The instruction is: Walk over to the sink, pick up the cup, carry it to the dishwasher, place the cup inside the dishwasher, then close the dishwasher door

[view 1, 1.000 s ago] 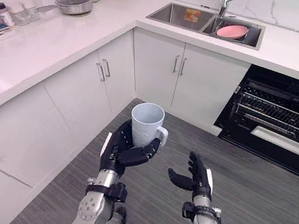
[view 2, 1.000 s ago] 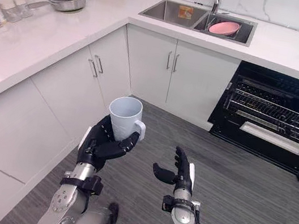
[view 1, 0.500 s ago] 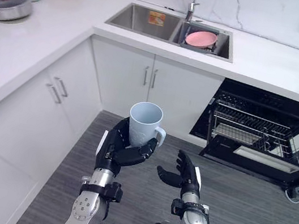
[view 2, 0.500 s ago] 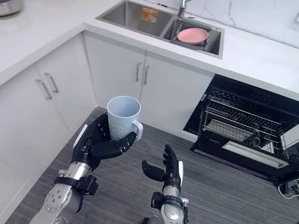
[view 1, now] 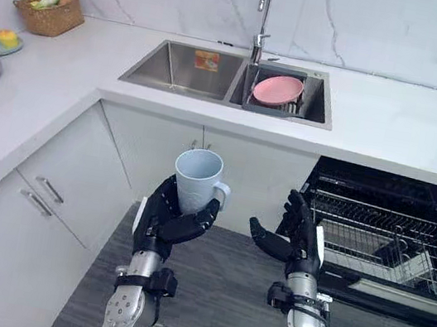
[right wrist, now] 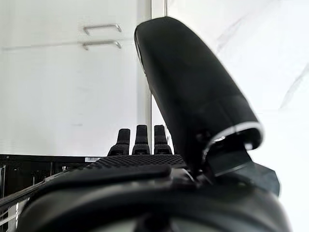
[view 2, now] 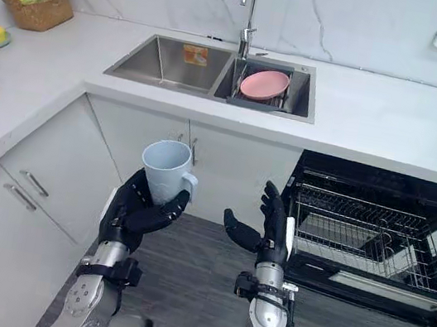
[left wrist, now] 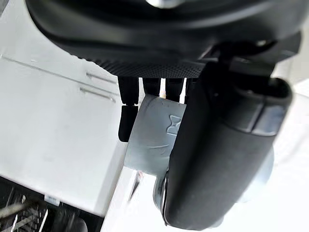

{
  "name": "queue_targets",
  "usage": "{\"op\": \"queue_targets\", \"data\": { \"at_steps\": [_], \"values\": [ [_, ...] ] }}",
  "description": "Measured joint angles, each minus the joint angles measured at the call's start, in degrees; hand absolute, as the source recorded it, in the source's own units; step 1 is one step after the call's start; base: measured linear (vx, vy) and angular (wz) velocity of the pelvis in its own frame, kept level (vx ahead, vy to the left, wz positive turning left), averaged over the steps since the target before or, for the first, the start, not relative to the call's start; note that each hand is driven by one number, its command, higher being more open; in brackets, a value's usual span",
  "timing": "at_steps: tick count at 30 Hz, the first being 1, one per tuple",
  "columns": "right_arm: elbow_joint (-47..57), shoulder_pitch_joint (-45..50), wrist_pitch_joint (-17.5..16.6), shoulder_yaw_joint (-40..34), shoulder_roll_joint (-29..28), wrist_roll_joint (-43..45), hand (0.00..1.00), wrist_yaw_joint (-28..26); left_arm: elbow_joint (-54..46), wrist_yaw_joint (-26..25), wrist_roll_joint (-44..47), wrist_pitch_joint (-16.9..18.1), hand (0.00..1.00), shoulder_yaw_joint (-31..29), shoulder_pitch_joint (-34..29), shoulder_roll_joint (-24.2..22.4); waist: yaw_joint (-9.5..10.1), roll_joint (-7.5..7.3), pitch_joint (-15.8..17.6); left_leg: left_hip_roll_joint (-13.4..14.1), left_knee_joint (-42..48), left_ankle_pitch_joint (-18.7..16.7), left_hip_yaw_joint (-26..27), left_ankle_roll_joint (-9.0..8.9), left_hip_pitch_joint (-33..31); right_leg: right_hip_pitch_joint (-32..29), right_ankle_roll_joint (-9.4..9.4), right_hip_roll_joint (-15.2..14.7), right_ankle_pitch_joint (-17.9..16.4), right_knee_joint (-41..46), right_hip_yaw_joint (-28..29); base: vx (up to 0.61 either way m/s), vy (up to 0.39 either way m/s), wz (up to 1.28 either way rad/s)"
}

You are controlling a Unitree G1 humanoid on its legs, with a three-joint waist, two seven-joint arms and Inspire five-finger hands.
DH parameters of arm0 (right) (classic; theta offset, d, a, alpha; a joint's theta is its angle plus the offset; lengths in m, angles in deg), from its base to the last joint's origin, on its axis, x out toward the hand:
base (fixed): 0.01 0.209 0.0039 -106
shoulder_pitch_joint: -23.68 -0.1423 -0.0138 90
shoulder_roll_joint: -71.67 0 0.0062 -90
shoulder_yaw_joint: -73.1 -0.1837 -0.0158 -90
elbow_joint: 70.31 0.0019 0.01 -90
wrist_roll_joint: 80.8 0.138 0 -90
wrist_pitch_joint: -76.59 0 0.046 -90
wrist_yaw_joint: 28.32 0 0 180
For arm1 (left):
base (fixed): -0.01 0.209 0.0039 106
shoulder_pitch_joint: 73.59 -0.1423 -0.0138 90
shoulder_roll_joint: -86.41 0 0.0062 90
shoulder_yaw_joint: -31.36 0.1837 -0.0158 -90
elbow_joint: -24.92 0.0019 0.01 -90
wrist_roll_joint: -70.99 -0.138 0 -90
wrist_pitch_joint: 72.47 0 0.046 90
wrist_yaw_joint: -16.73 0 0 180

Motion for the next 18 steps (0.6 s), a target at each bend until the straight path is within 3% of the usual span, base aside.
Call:
{"op": "queue_targets", "data": {
  "at_steps": [1,2,3,5,6,8,9,10,12,14,15,16,17,18],
  "values": [
    [-0.16,-0.15,-0.01,-0.01,0.00,0.00,0.90,0.03,-0.03,0.00,0.00,0.02,0.30,0.00,0.01,0.01,0.01,0.01,0.00,-0.52,-1.61,1.53,-0.81,0.35,0.05,-0.09,0.55,-0.37,-0.56,0.63,0.35,0.33,0.330,-0.71],
    [-1.69,-0.58,0.00,0.09,-0.17,0.00,0.90,0.07,-0.03,-0.43,0.01,-0.01,0.30,-0.18,-0.05,0.49,0.38,-0.11,-0.63,-2.30,-2.48,7.38,-0.43,1.62,1.79,0.00,2.49,-1.63,-2.48,2.59,2.61,0.37,0.351,-0.46],
    [-2.79,-0.46,0.46,0.26,-0.85,0.41,0.90,0.06,-0.11,-1.05,0.00,-0.08,0.30,-0.16,0.17,1.36,-0.16,-2.01,-1.70,-3.65,-1.27,5.81,1.36,2.37,1.70,-0.01,2.95,-4.01,-3.05,3.00,3.93,0.46,0.424,-0.48],
    [-2.76,-0.63,0.50,0.78,-1.78,0.40,0.90,-0.18,-0.71,-1.43,-0.01,-0.06,0.30,-0.16,0.57,1.54,-0.04,-3.33,-1.65,-4.09,0.54,3.52,4.04,3.66,2.28,-1.16,3.16,-5.37,-3.05,5.38,5.58,0.38,0.332,-0.44],
    [-2.70,-0.77,0.50,0.87,-2.25,0.40,0.90,-0.43,-0.71,-1.52,-0.02,-0.11,0.30,-0.14,0.63,1.75,0.01,-3.63,-1.57,-4.17,0.32,2.80,4.91,4.02,3.12,-2.28,3.57,-5.67,-2.95,7.86,5.84,0.31,0.269,-0.84],
    [-2.57,-0.87,0.49,1.04,-3.52,0.44,0.90,-1.09,-0.70,-2.09,-0.05,-0.27,0.30,0.17,0.44,2.98,0.14,-3.98,-1.31,-4.11,-2.46,0.54,9.74,6.40,9.45,-8.46,7.03,-7.74,-1.70,23.55,5.53,0.27,0.217,-0.99],
    [-2.57,-0.84,0.49,1.07,-3.53,0.44,0.90,-1.22,-0.72,-2.12,-0.06,-0.26,0.30,0.21,0.46,3.24,-0.02,-4.01,-1.28,-3.97,-3.39,0.14,10.85,6.97,11.17,-9.65,7.02,-8.17,-1.79,26.80,4.47,0.19,0.148,-0.95],
    [-2.42,-0.87,0.49,1.33,-3.53,0.44,0.90,-1.25,-0.96,-2.18,-0.07,-0.22,0.30,0.18,0.48,3.60,-0.20,-4.14,-1.34,-3.59,-5.37,-0.43,13.14,7.64,14.48,-12.43,6.55,-9.25,-2.06,31.92,1.45,0.15,0.093,-0.89],
    [-1.32,-1.04,0.44,2.11,-3.52,0.41,0.90,-1.39,-2.18,-2.29,-0.07,-0.16,0.30,0.21,0.48,3.63,-0.55,-4.31,-1.47,-2.25,-7.35,-1.02,16.10,7.03,17.23,-16.98,5.14,-9.79,-2.86,34.80,-3.49,0.15,-0.005,-0.94],
    [-1.21,-2.83,0.40,3.01,-3.55,0.41,0.90,-1.72,-2.71,-2.33,-0.05,0.69,0.30,0.11,0.56,3.77,-1.37,-5.15,-1.98,-0.21,-7.57,-2.25,20.25,4.95,19.12,-20.30,3.08,-11.36,-2.83,29.05,-13.47,0.16,-0.097,-1.00],
    [-1.23,-3.35,0.31,3.13,-3.58,0.41,0.90,-1.84,-2.69,-2.33,-0.05,0.71,0.30,0.08,0.61,3.90,-1.44,-5.59,-2.22,0.00,-7.42,-2.66,21.40,4.24,19.60,-20.41,1.36,-11.73,-1.13,25.28,-16.20,0.19,-0.122,-1.08],
    [-1.42,-4.72,0.21,3.24,-3.63,0.40,0.90,-2.03,-2.09,-2.27,-0.07,0.90,0.30,0.00,1.03,4.32,-1.50,-7.02,-2.76,0.07,-6.54,-3.87,23.09,2.60,19.94,-19.85,-0.43,-11.66,1.96,19.11,-19.35,0.20,-0.108,-0.79],
    [-1.86,-5.62,0.19,2.64,-3.01,0.41,0.90,-1.95,0.00,-2.15,-0.07,0.61,0.30,0.23,2.27,3.82,-2.15,-5.14,-2.32,1.85,-6.49,-4.09,22.35,2.09,20.11,-18.67,-1.14,-8.99,2.55,16.73,-19.84,0.19,-0.103,-0.69],
    [-1.90,-5.84,0.20,2.28,-2.74,0.42,0.90,-1.70,0.49,-1.95,-0.07,0.55,0.30,0.35,2.43,3.50,-2.42,-4.68,-2.24,2.22,-7.18,-3.98,22.29,1.96,20.47,-18.54,-1.46,-7.95,2.84,15.75,-19.58,0.19,-0.073,-0.41]
  ]
}}
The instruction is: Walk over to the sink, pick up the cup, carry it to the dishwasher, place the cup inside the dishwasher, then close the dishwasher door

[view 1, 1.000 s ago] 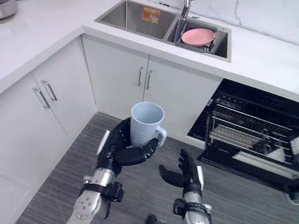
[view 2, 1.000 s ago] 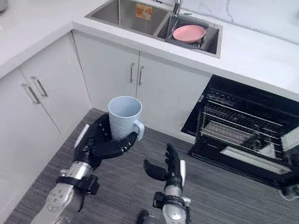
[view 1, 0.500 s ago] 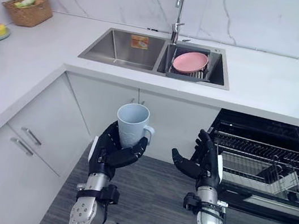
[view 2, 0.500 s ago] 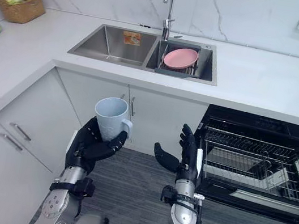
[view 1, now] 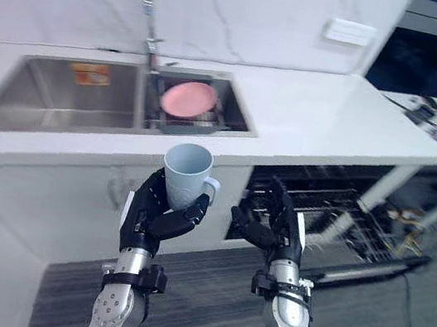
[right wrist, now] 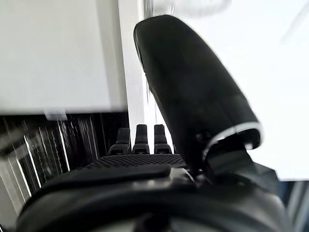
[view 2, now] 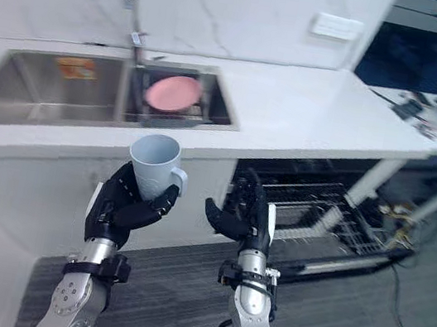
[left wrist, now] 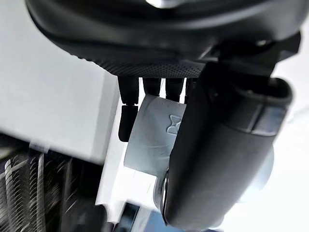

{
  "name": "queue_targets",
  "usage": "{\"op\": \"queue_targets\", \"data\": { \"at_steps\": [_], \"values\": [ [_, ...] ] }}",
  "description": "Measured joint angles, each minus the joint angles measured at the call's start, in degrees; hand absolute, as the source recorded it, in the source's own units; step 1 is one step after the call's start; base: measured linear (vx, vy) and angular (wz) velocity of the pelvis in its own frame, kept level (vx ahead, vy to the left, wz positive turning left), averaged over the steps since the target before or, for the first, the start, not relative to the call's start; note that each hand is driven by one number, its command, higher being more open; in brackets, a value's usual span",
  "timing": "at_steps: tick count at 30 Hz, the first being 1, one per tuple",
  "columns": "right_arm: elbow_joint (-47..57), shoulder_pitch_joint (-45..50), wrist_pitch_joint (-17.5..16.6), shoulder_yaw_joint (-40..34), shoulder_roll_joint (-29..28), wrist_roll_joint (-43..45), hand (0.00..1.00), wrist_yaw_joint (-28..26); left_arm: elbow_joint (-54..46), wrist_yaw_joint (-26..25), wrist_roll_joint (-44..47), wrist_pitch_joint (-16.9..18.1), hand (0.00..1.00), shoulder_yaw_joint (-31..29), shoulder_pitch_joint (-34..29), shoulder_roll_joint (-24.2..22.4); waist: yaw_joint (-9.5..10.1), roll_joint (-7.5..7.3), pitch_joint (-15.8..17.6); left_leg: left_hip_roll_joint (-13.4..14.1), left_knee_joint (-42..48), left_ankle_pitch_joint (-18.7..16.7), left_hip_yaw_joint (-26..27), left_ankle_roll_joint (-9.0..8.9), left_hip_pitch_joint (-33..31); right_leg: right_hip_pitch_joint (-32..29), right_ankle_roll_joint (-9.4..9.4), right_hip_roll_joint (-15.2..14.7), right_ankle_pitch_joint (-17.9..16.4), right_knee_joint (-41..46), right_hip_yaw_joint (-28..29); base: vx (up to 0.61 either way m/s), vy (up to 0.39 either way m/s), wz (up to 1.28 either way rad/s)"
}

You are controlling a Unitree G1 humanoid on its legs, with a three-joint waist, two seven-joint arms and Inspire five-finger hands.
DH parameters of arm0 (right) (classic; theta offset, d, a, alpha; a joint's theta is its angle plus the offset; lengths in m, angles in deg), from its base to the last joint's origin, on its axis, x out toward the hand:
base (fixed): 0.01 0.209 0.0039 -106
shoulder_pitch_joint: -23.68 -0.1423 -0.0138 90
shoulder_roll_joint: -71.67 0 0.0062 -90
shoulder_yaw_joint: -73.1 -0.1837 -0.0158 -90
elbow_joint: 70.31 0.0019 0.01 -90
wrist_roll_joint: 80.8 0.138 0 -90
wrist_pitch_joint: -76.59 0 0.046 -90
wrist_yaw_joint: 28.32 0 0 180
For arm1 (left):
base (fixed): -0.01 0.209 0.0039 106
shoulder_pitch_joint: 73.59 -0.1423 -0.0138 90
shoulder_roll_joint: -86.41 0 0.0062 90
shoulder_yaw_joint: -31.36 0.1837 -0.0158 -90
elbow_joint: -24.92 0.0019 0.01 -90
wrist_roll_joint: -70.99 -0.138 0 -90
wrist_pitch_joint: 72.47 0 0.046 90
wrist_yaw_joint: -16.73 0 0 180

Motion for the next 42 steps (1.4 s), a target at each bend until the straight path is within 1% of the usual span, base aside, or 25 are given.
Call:
{"op": "queue_targets", "data": {
  "at_steps": [1,3,4,5,6,7,8,9,10,11,12,13,14,15,16,17,20,22,25,29,33,36,42],
  "values": [
    [0.00,0.00,0.00,-0.68,0.29,-0.01,0.90,0.10,0.29,-0.02,0.00,-0.02,0.30,0.13,0.01,-0.58,-0.64,0.26,0.13,0.27,-1.68,0.64,-0.10,0.03,0.72,0.16,-0.21,1.32,0.15,-1.22,0.48,0.16,-0.057,-0.41],
    [0.01,0.78,0.00,-1.80,0.98,-0.02,0.90,0.36,1.28,0.16,-0.35,-0.02,0.30,0.10,0.64,-1.89,-0.79,0.98,0.24,1.03,-3.49,1.17,-1.36,-0.26,2.15,1.60,-0.57,3.48,0.37,-3.50,0.81,0.19,-0.067,-0.33],
    [0.02,1.72,0.01,-2.26,1.05,-0.02,0.90,0.55,1.54,0.28,-1.03,-0.03,0.30,-0.16,0.72,-2.52,-0.81,1.46,0.41,2.07,-2.53,1.25,-2.92,-0.29,3.03,3.68,-0.61,5.03,0.57,-5.53,0.75,0.18,-0.061,-0.18],
    [0.09,2.05,0.01,-2.24,1.07,0.01,0.90,0.58,1.55,0.37,-1.10,-0.03,0.30,-0.32,0.74,-2.59,-0.80,1.69,0.57,2.77,-0.97,1.26,-3.59,-0.31,3.16,4.85,-0.57,5.81,0.67,-6.65,0.79,0.20,-0.061,-0.19],
    [0.34,2.71,0.01,-1.93,1.09,0.06,0.90,0.42,1.57,0.56,-1.10,-0.03,0.30,-0.65,0.72,-2.56,-0.56,2.33,0.98,4.67,4.88,1.38,-4.39,-0.32,2.31,7.84,-0.63,7.45,1.15,-9.18,1.13,0.16,-0.041,-0.25],
    [1.76,3.49,0.01,-1.48,1.37,0.21,0.90,0.24,1.49,0.70,-1.09,-0.02,0.30,-1.29,0.75,-2.60,-0.26,3.42,1.58,6.92,13.42,2.61,-5.32,0.13,-0.01,10.53,-0.76,8.82,1.62,-11.54,1.73,0.17,-0.016,-0.33],
    [3.25,3.90,0.00,-1.15,1.37,0.46,0.90,0.01,1.47,0.79,-1.09,-0.02,0.30,-1.95,0.74,-2.59,0.02,3.73,1.82,7.93,20.34,5.19,-6.87,-0.01,-2.77,12.05,-0.86,9.13,1.85,-13.05,2.55,0.12,0.042,-0.46],
    [5.03,4.02,-0.02,-0.54,1.49,1.46,0.90,-0.33,1.45,0.78,-1.08,-0.01,0.30,-2.45,0.69,-2.65,0.84,3.78,1.62,7.83,23.99,3.64,-9.17,-1.10,-6.25,12.64,-1.03,9.11,2.10,-14.58,3.86,0.12,0.058,-0.41],
    [6.03,3.94,-0.13,-0.61,1.49,1.91,0.90,-0.34,1.40,0.79,-1.08,0.00,0.30,-2.45,0.84,-2.77,1.07,4.09,1.37,7.25,24.01,2.51,-10.49,-1.40,-8.33,12.67,-1.32,9.02,2.16,-15.34,4.17,0.15,0.081,-0.41],
    [6.96,3.44,-0.81,-0.70,1.48,2.47,0.90,-0.43,1.37,0.77,-1.08,0.00,0.30,-2.61,1.14,-2.92,1.22,4.52,1.07,5.65,21.70,0.66,-12.67,-1.18,-11.35,12.94,-0.88,8.58,2.58,-16.31,4.89,0.17,0.103,-0.30],
    [6.97,3.06,-1.21,-0.72,1.51,2.90,0.90,-0.70,1.38,0.76,-1.09,0.01,0.30,-2.59,1.23,-2.94,1.49,4.22,1.26,4.28,18.47,-0.11,-14.01,-1.14,-12.53,13.34,-0.05,8.12,3.08,-16.71,5.74,0.17,0.121,-0.40],
    [6.95,2.85,-1.26,-0.72,1.52,3.84,0.90,-1.00,1.44,0.67,-1.10,0.00,0.30,-2.49,1.33,-3.00,2.11,4.39,1.14,2.69,14.21,-0.18,-15.71,-0.98,-13.14,13.59,0.49,7.64,3.32,-16.68,6.74,0.17,0.156,-0.54],
    [6.70,2.84,-1.41,-0.74,1.65,4.63,0.90,-1.37,1.51,0.51,-1.12,0.01,0.30,-2.36,1.53,-3.30,2.40,4.57,1.03,0.75,4.68,2.93,-18.10,-1.51,-12.79,13.89,1.35,7.52,3.30,-16.53,8.06,0.18,0.207,-0.53],
    [6.30,2.79,-1.52,-0.78,1.87,4.67,0.90,-1.68,1.58,0.36,-1.13,0.02,0.30,-2.34,1.83,-3.37,2.51,4.94,0.89,0.30,2.01,7.90,-18.92,-2.03,-12.53,14.15,2.16,7.66,3.01,-16.47,8.97,0.24,0.221,-0.48],
    [4.72,3.10,-1.37,-0.50,1.47,4.92,0.90,-2.23,2.24,-0.35,-1.14,0.05,0.30,-2.34,2.16,-2.33,2.28,3.31,0.18,-0.87,-0.08,8.51,-18.06,-2.02,-10.31,14.75,2.88,6.67,3.11,-17.00,10.42,0.24,0.218,-0.13],
    [4.73,3.63,-1.36,-0.39,1.23,5.87,0.90,-2.98,2.24,-0.68,-1.14,0.05,0.30,-2.37,2.58,-1.34,1.11,2.11,-0.34,-2.18,-1.40,8.71,-18.05,-1.69,-9.57,15.40,2.98,5.62,3.14,-18.07,11.34,0.19,0.153,-0.02],
    [4.81,3.51,-1.39,-0.24,1.21,6.95,0.90,-4.78,2.31,-1.23,-1.19,0.06,0.30,-2.36,2.85,-0.06,1.08,0.84,-1.03,-4.05,-4.96,9.16,-16.35,-0.97,-6.49,17.55,3.99,4.22,3.77,-21.11,13.04,0.11,0.116,-0.09],
    [4.81,3.51,-1.40,-0.04,1.36,7.19,0.90,-5.89,2.71,-1.31,-1.53,0.07,0.30,-2.37,3.15,0.60,0.98,0.54,-1.30,-4.76,-7.34,9.77,-15.88,-0.45,-5.02,18.02,4.38,3.83,4.05,-22.30,14.15,0.07,0.051,-0.10],
    [4.77,3.51,-1.40,0.80,1.71,9.09,0.90,-7.24,6.11,-1.45,-3.34,0.02,0.30,-2.41,5.20,1.46,0.77,0.46,-1.41,-5.17,-11.04,11.38,-15.24,-0.63,-3.45,18.08,4.43,3.87,4.52,-23.20,14.88,0.04,-0.014,-0.10],
    [4.70,3.44,-1.40,1.14,3.39,10.70,0.90,-8.77,8.48,-1.93,-3.35,-0.23,0.30,-2.79,7.45,2.83,-0.15,0.45,-1.45,-4.85,-15.76,13.56,-14.48,-0.93,-1.12,18.06,3.27,4.96,5.50,-23.95,16.33,0.00,-0.040,-0.12],
    [4.68,3.43,-1.40,1.23,4.96,12.87,0.90,-10.01,8.97,-2.71,-3.59,-0.23,0.30,-3.89,9.69,3.43,-0.70,0.54,-1.52,-4.83,-17.23,14.02,-12.68,-0.63,0.25,17.93,3.57,5.16,5.90,-24.35,18.32,-0.03,-0.010,-0.24],
    [4.69,3.39,-1.40,1.61,6.01,14.77,0.90,-11.22,10.38,-2.97,-4.46,-0.22,0.30,-4.95,12.33,3.47,-0.92,0.61,-1.58,-4.97,-17.43,14.25,-12.08,-0.29,0.22,17.90,3.76,5.15,7.32,-25.92,19.13,-0.05,0.024,-0.16],
    [4.69,3.14,-1.40,4.72,6.60,15.94,0.90,-14.07,11.76,-3.03,-4.45,-0.23,0.30,-6.42,13.01,3.64,-1.17,0.60,-1.62,-5.78,-17.42,14.53,-11.28,0.17,0.08,18.00,4.86,4.48,8.59,-27.79,20.40,-0.05,0.037,-0.09]
  ]
}}
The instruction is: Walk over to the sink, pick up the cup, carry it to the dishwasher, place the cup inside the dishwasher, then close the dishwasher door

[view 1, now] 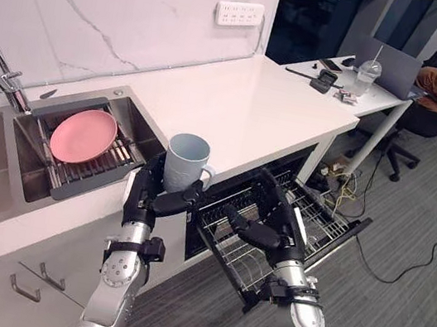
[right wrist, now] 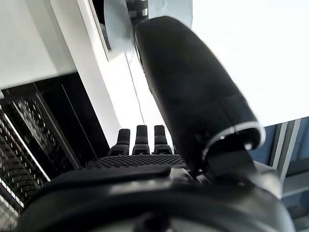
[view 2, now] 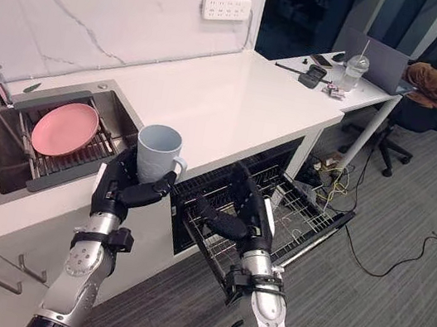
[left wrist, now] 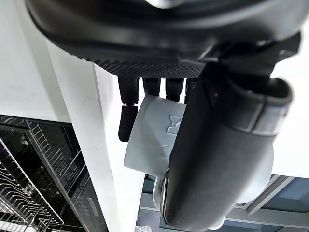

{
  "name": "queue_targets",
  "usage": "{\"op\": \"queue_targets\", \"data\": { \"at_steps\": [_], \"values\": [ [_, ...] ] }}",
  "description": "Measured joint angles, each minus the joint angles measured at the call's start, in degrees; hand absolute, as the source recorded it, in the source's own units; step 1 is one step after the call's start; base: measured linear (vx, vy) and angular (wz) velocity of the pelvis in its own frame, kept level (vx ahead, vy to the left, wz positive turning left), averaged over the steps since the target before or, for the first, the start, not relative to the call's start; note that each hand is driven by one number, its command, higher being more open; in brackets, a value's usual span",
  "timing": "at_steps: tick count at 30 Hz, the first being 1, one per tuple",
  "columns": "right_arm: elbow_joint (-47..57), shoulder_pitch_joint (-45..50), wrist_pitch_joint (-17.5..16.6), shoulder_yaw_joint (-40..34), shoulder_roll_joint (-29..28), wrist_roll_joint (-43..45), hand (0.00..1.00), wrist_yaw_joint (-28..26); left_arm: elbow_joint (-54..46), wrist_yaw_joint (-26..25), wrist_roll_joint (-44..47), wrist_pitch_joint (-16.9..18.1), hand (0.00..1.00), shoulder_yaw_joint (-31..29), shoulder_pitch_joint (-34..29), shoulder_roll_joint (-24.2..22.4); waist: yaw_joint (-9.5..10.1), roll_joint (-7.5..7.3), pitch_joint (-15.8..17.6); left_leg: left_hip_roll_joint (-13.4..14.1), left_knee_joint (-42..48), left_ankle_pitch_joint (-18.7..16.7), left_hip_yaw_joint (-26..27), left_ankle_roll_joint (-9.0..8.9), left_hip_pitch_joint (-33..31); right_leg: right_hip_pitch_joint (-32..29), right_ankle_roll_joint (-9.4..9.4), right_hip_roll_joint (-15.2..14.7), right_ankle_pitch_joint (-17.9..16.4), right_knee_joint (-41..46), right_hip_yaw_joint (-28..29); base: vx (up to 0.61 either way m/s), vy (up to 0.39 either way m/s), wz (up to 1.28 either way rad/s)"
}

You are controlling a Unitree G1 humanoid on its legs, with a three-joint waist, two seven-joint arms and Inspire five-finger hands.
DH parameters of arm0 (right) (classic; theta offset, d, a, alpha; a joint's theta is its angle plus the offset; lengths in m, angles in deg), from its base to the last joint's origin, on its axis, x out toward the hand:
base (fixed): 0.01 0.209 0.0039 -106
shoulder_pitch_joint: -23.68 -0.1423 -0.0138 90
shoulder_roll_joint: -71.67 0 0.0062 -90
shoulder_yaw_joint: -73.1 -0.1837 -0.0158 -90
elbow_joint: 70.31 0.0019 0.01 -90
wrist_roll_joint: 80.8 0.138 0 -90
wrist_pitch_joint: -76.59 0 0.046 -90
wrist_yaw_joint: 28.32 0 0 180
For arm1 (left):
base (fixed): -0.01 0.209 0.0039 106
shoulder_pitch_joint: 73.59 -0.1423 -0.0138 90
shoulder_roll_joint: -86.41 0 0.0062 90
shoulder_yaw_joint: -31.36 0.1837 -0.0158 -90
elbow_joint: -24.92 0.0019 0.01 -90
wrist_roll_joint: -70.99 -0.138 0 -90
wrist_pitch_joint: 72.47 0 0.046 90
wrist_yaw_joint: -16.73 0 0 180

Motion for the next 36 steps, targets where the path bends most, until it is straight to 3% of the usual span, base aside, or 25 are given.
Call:
{"op": "queue_targets", "data": {
  "at_steps": [9,19,24,36],
  "values": [
    [0.00,-2.83,0.00,2.51,0.55,0.03,0.90,-1.02,1.12,0.10,0.00,-0.02,0.30,0.62,0.17,-0.24,-0.11,0.03,-0.09,-0.33,0.12,0.26,0.16,0.39,-0.96,-0.64,0.37,-0.24,0.94,-1.13,0.47,-0.01,0.005,-0.01],
    [-0.02,-4.87,0.00,3.86,1.42,0.02,0.90,-0.35,1.12,1.77,-0.05,-0.03,0.30,7.01,0.86,-0.82,-0.14,0.47,-0.50,-0.50,-0.43,0.55,-0.63,0.50,-1.49,-0.84,0.37,-0.31,0.99,-1.33,-0.01,0.00,0.001,0.03],
    [-0.24,-5.19,0.00,3.83,1.42,0.03,0.90,0.38,1.12,2.05,-0.08,-0.12,0.30,9.52,0.97,-0.83,-0.57,1.11,-1.52,-0.91,-2.02,1.66,-1.14,0.66,-1.46,-1.01,0.37,-0.58,1.00,-1.26,-0.52,-0.01,0.004,0.07],
    [-2.16,-8.73,-0.12,3.76,1.37,2.43,0.90,2.44,0.91,2.82,0.03,-0.20,0.30,13.67,3.39,-0.73,-0.88,1.11,-1.67,-1.26,-5.05,4.41,-2.26,0.73,-1.29,-2.12,0.36,-0.65,1.00,-0.20,-1.71,-0.03,-0.005,0.05]
  ]
}}
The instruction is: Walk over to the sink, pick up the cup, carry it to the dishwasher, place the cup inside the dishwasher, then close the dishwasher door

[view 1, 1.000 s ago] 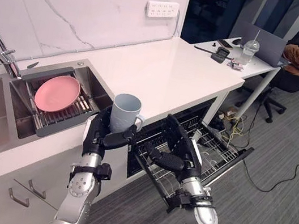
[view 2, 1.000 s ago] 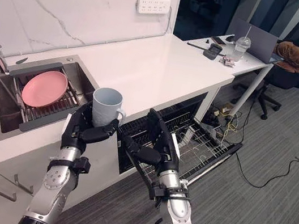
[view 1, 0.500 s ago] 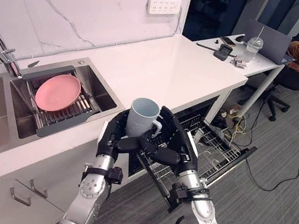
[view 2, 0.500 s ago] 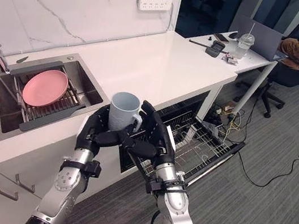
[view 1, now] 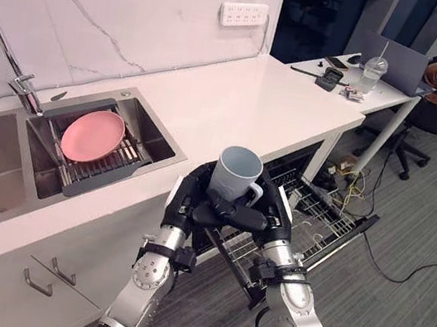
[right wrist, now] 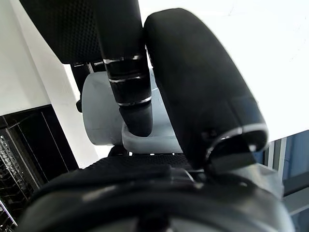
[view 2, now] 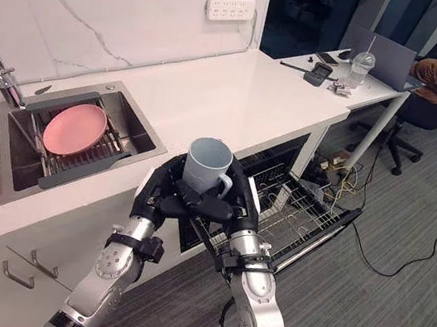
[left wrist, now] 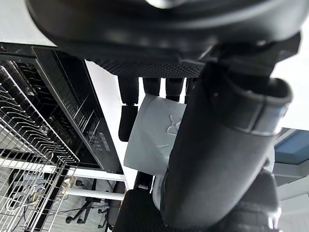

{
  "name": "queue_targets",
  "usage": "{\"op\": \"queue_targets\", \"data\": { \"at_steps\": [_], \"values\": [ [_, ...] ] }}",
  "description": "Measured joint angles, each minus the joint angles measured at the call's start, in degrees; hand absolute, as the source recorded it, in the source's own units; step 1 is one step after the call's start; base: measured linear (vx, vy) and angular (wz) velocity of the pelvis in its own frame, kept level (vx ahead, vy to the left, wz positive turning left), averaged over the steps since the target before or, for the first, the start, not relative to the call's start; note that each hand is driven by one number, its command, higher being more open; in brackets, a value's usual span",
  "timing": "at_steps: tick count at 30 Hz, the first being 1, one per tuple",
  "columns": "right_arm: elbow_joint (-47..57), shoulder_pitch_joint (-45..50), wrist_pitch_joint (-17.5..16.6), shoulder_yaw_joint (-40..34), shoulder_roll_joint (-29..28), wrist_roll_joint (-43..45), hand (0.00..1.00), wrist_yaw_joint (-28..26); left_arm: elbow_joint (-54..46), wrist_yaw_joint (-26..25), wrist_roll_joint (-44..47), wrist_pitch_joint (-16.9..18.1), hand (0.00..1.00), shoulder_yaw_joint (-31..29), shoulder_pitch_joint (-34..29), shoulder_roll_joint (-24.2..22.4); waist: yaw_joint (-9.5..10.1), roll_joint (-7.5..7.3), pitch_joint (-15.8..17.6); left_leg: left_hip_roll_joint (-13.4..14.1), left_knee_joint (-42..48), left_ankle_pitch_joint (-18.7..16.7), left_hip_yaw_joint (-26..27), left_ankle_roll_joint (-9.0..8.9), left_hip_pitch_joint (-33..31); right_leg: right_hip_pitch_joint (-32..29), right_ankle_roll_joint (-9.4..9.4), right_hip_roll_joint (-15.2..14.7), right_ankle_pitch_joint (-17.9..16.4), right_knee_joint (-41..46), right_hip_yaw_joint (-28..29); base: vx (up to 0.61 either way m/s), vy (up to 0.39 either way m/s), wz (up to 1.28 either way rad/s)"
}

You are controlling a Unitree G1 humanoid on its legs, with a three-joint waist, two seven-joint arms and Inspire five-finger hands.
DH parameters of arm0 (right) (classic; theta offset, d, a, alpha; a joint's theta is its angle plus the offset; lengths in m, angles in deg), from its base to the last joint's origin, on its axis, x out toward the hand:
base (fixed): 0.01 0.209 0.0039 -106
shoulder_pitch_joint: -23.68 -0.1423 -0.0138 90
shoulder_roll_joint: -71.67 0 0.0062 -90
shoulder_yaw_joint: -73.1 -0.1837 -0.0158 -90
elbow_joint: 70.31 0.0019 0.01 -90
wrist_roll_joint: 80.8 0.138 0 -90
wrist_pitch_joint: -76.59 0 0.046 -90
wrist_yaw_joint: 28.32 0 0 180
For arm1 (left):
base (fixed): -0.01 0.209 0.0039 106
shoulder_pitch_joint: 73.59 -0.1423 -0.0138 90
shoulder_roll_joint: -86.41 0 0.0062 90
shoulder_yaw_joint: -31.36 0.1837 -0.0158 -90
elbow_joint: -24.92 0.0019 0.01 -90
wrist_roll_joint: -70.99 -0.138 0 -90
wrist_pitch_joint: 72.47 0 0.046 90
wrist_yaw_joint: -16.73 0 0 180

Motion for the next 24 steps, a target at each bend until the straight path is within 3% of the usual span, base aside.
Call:
{"op": "queue_targets", "data": {
  "at_steps": [1,2,13,14,24],
  "values": [
    [-0.01,-0.01,0.00,0.00,0.00,0.36,0.90,0.03,0.00,0.00,0.02,0.00,0.30,0.06,0.02,0.00,0.00,0.00,0.00,-0.01,-0.06,0.05,-0.04,0.00,0.00,0.00,0.00,0.00,0.00,0.00,-0.04,0.00,0.000,0.00],
    [-0.14,-0.03,-0.02,0.00,0.00,1.28,0.30,0.07,0.00,-0.01,0.05,0.00,0.30,0.19,0.02,0.00,0.02,0.00,-0.01,-0.04,-0.16,0.15,-0.12,-0.03,0.00,0.00,0.00,-0.02,0.00,0.00,-0.12,-0.01,0.002,0.03],
    [-1.94,-0.07,-0.20,-1.13,0.23,2.05,0.30,1.04,0.04,-0.19,0.14,-0.61,0.30,2.77,0.27,2.22,0.04,-0.12,-0.38,0.30,0.20,0.38,-1.04,-0.17,-0.68,0.08,-0.09,0.28,0.06,-0.20,-0.82,-0.01,-0.003,0.04],
    [-1.95,-0.07,-0.20,-1.23,0.24,2.05,0.30,1.03,0.09,-0.19,0.16,-0.61,0.90,2.77,0.27,2.35,0.04,-0.12,-0.38,0.35,0.22,0.42,-1.05,-0.22,-0.69,0.08,-0.16,0.35,0.10,-0.20,-0.81,0.00,0.000,0.00],
    [-2.08,-0.08,-0.20,-6.05,-1.75,1.76,0.30,1.03,-0.21,1.79,-0.68,-0.59,0.90,2.43,-0.71,1.24,0.08,-0.25,-0.45,0.26,-1.82,1.50,-1.03,-0.33,0.19,-0.04,-0.21,0.43,0.15,-0.01,-0.88,0.00,0.000,0.00]
  ]
}}
